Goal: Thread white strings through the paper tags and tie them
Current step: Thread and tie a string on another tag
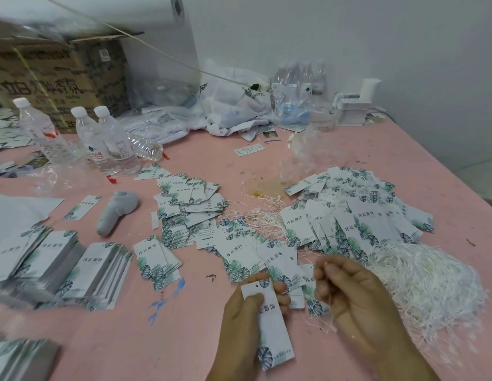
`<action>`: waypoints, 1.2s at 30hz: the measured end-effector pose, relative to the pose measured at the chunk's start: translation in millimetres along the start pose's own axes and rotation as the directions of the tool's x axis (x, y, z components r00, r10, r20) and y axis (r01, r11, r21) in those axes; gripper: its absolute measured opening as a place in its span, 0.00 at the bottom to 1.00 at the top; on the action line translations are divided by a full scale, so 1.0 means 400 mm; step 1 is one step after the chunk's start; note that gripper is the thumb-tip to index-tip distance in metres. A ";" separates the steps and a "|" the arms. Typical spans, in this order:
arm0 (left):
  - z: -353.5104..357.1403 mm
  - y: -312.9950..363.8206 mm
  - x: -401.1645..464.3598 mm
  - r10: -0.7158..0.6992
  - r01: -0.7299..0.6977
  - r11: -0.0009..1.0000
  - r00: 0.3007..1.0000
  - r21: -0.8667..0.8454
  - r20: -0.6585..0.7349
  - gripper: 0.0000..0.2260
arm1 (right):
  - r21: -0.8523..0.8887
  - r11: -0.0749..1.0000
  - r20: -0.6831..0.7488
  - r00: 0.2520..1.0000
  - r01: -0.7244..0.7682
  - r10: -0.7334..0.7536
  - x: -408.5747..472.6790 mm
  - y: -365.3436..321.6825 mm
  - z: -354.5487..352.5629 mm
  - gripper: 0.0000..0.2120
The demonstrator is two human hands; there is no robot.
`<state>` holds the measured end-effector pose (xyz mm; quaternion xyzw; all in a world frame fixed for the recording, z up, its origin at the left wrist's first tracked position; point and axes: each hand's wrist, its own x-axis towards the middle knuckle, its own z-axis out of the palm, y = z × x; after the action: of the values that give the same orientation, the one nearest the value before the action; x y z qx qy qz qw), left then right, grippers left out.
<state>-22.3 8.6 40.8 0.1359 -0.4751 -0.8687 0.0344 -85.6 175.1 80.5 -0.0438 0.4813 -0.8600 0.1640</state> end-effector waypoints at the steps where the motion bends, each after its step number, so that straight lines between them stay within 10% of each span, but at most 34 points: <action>1: -0.004 -0.007 0.001 0.003 -0.002 1.000 1.000 0.029 -0.012 0.15 | -0.161 0.987 0.008 1.000 0.008 -0.007 -0.007 0.009 0.007 0.08; 5: -0.008 -0.017 0.011 0.070 -0.061 0.985 0.996 0.161 -0.051 0.12 | -0.560 0.828 -0.002 1.000 0.019 -0.024 -0.019 0.049 0.041 0.08; 17: 0.008 -0.009 -0.003 0.158 -0.145 0.976 0.985 0.165 -0.066 0.14 | -0.754 0.656 -0.051 0.996 0.012 -0.076 -0.031 0.063 0.080 0.09; 36: 0.004 0.002 0.002 0.073 -0.073 0.994 0.997 0.084 0.002 0.10 | -0.719 0.695 -0.040 0.999 -0.016 -0.018 -0.020 0.041 0.061 0.10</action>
<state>-23.6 9.1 42.2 0.1203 -0.5157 -0.8461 0.0605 -68.5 149.8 80.5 -0.0858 0.7824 -0.6044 0.1229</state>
